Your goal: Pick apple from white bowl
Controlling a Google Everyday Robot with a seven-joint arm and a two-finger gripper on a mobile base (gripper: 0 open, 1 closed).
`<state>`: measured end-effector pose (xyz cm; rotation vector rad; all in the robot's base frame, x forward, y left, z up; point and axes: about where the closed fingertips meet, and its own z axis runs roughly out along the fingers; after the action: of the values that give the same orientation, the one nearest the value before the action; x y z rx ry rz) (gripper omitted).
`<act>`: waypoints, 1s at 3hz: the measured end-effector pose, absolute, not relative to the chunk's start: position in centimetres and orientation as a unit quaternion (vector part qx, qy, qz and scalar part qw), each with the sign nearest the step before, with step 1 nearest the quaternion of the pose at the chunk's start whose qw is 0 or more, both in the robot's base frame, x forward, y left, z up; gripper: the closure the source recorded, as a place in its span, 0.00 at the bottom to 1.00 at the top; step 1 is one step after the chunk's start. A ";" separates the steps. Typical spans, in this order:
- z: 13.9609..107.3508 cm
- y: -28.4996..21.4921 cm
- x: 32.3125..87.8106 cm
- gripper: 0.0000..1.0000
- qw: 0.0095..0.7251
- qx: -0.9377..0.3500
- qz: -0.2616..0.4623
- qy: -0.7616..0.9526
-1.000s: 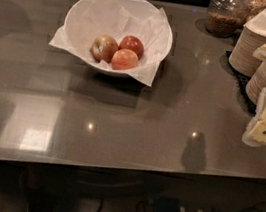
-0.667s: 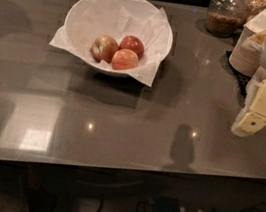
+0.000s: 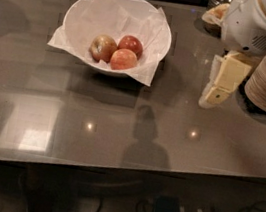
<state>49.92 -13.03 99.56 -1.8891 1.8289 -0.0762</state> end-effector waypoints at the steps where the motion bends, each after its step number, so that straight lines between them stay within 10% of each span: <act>1: 100.4 -9.6 53.2 0.00 0.270 -0.725 -0.029 0.633; 3: 99.9 -2.6 59.6 0.00 0.280 -0.769 0.000 0.574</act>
Offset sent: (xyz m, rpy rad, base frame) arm 0.1054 0.1124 0.0090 0.0302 -0.0686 0.2695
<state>59.58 -2.58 99.92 -2.0613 1.5400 0.0010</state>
